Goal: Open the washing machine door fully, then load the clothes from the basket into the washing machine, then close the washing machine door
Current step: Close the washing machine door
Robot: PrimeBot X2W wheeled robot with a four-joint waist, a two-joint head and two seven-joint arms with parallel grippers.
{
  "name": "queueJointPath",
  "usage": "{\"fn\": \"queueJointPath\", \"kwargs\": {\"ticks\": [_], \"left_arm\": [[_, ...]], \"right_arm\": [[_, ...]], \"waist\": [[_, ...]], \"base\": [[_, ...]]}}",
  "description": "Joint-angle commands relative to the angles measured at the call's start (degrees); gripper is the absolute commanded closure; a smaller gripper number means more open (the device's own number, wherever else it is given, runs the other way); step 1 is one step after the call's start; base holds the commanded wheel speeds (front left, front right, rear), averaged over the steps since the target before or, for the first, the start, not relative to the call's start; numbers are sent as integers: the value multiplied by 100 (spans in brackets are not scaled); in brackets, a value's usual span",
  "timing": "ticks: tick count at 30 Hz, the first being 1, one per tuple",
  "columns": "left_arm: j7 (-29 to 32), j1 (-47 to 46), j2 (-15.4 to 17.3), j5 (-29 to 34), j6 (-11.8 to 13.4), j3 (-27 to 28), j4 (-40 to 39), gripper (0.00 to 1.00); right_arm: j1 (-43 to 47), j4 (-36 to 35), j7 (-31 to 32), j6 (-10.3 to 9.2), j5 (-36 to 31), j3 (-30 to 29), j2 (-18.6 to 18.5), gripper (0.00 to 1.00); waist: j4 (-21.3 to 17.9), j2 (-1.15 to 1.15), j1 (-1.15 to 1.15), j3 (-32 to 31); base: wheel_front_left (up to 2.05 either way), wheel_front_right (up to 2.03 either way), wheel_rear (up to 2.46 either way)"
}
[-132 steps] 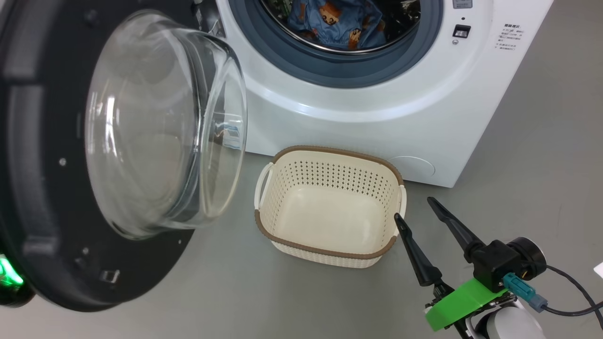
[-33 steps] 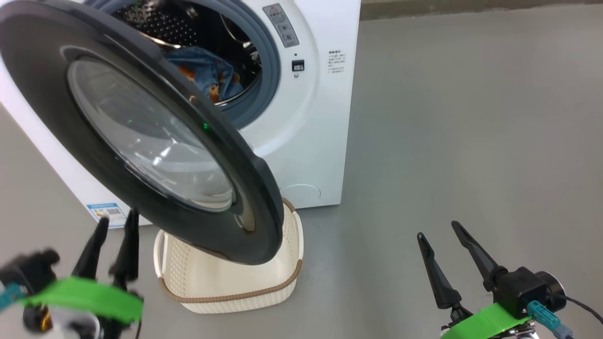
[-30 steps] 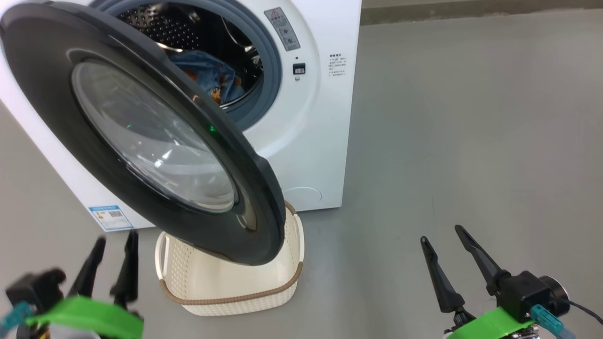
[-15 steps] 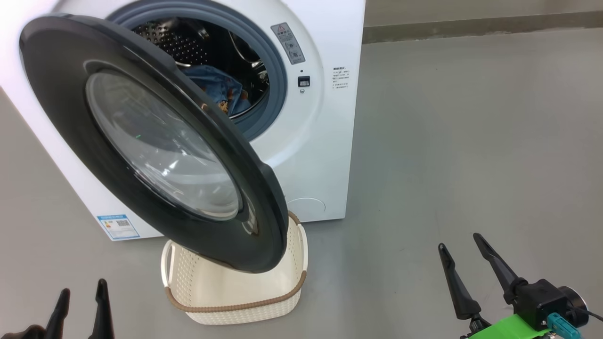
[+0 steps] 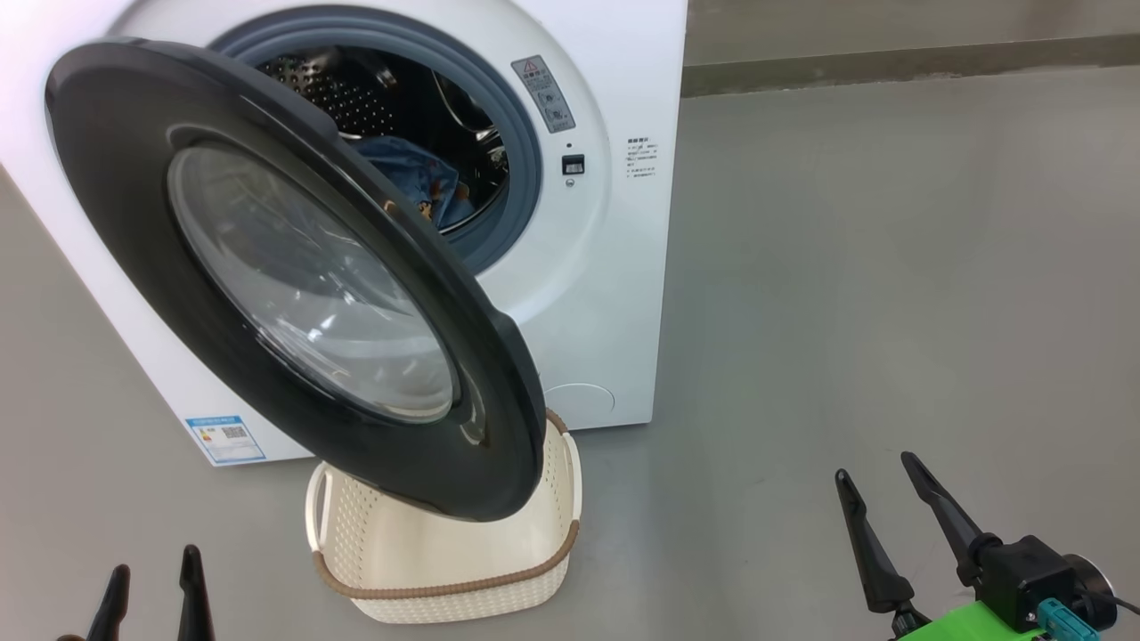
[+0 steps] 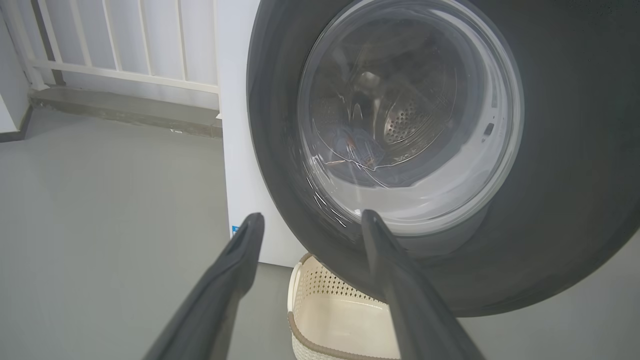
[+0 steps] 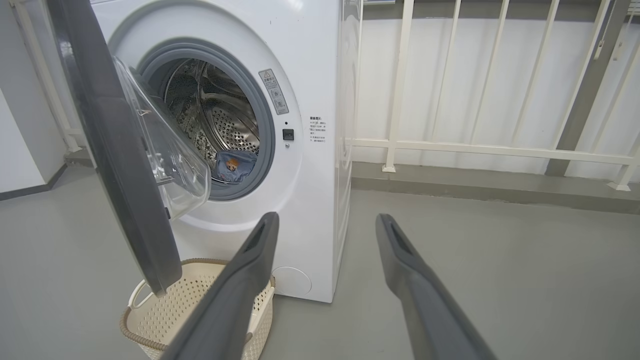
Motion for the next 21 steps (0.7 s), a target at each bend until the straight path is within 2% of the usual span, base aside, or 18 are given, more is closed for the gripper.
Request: {"fn": "queueJointPath", "kwargs": {"ticks": [1,10,21], "left_arm": [[-52,-124,67,69,-23,234,-89,0],[-52,-81,96,282,-56,206,21,0],[-52,-47,123,190,-59,167,-49,0]], "right_arm": [[-89,-124,-28,35,-17,102,-40,0],[-62,-38,-28,35,-44,-1,-43,0],[-61,27,-28,35,-102,-71,-9,0]], "waist": [[1,0,0,-6],[1,0,0,-28],[23,0,0,-10]], "base": [[0,0,0],[0,0,0],[0,0,0]]}}
